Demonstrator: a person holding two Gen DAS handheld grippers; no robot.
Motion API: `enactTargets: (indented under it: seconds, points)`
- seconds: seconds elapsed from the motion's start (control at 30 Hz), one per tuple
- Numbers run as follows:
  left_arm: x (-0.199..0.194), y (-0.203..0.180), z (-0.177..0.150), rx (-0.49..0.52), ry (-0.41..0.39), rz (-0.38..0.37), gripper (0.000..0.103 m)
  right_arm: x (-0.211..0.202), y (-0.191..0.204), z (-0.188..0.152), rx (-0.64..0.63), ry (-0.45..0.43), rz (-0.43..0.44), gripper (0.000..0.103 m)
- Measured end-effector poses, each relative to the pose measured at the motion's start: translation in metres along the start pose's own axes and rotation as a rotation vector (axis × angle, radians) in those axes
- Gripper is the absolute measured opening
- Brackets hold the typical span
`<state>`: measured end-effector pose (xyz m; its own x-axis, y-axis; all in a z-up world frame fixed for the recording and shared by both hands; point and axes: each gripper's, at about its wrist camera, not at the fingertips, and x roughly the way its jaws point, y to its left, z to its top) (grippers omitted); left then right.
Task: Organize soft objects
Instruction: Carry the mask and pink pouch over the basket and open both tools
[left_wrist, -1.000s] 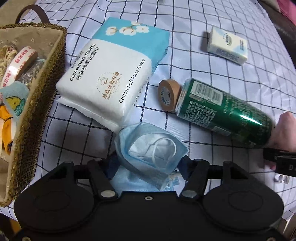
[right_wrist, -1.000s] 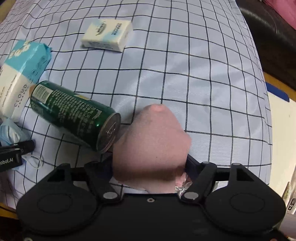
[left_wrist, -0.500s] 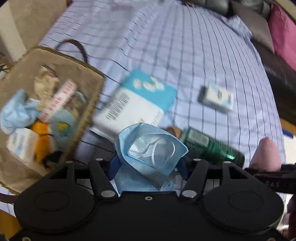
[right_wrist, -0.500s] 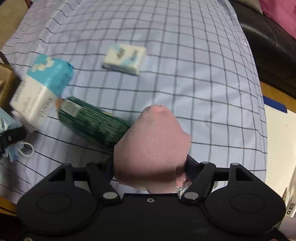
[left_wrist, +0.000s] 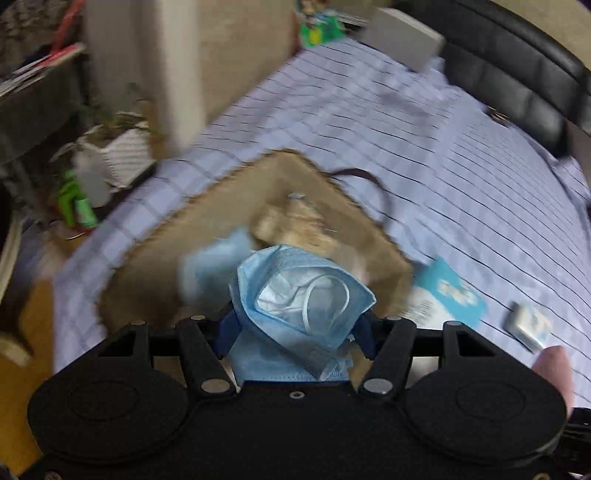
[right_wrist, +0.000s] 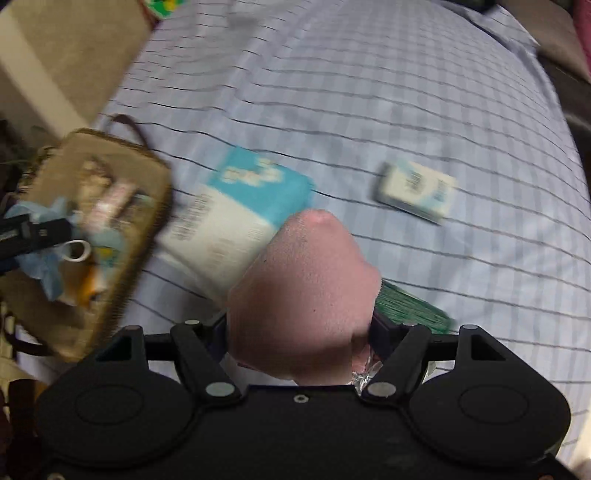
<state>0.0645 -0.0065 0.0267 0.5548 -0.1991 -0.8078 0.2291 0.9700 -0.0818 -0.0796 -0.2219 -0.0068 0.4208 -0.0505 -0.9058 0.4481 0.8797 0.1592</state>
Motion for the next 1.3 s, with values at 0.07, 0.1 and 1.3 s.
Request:
enactTargets:
  seconds: [0.07,0.1,1.3]
  points:
    - [0.003,0.011,0.001,-0.025,0.003,0.017,0.058,-0.006,0.019,0.007,-0.011,-0.026,0.030,0.073]
    - [0.003,0.016,0.001,-0.033,0.006,0.022,0.058,-0.008,0.031,0.012,-0.013,-0.039,0.044,0.073]
    - [-0.007,0.043,-0.004,-0.096,-0.017,0.049,0.089,0.003,0.119,0.076,0.050,-0.130,0.067,0.085]
